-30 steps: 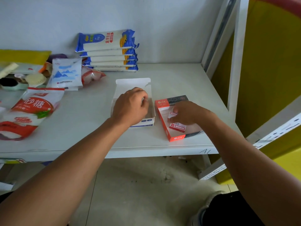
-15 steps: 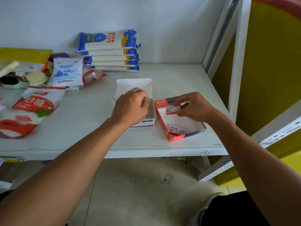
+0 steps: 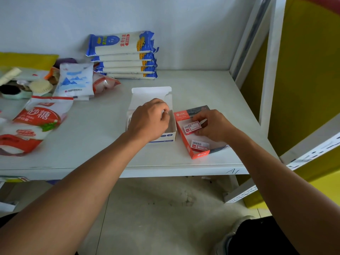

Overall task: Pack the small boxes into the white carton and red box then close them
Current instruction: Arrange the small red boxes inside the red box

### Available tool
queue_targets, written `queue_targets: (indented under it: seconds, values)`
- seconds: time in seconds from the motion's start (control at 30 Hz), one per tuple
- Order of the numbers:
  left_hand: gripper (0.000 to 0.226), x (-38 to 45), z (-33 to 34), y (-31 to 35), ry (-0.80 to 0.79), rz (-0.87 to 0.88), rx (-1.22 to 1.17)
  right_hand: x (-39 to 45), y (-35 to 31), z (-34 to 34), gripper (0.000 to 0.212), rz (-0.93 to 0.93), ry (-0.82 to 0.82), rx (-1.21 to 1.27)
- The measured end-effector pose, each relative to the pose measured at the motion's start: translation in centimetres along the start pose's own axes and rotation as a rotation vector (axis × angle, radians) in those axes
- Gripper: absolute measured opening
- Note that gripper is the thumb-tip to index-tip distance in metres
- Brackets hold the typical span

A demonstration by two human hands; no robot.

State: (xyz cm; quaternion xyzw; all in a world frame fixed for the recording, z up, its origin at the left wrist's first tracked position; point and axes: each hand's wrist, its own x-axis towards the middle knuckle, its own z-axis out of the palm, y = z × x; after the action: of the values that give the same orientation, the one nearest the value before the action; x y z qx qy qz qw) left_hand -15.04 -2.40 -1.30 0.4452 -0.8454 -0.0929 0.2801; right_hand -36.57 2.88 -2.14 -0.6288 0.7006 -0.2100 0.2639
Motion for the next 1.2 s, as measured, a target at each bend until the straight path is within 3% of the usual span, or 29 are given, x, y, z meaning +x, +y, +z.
queue_targets:
  seconds: [0.1,0.27,0.4,0.6,0.83,1.03,1.2]
  values:
    - [0.015,0.0,0.0,0.0,0.004,-0.004,0.000,0.1,-0.1,-0.2,0.040,0.020,0.001,0.005]
    - [0.017,0.1,0.0,-0.2,0.004,0.011,0.026,0.1,-0.8,-0.2,0.049,0.057,0.153,-0.097]
    - [0.020,-0.1,0.0,-0.2,-0.001,0.055,0.064,-0.5,-1.0,-0.2,0.066,0.012,-0.104,-0.143]
    - [0.019,-0.2,0.1,-0.3,0.003,0.046,0.063,-0.4,-0.6,-1.2,0.040,0.015,-0.118,-0.154]
    - [0.019,0.0,-0.1,-0.1,-0.001,0.038,0.053,0.0,-0.9,-1.2,0.051,-0.053,-0.255,-0.292]
    - [0.019,-0.2,-0.2,-0.3,-0.006,0.020,0.056,0.2,-0.4,-0.4,0.032,0.030,-0.101,-0.232]
    - [0.018,-0.1,0.0,-0.3,-0.014,0.015,0.055,0.4,-0.4,0.6,0.037,0.131,0.047,-0.167]
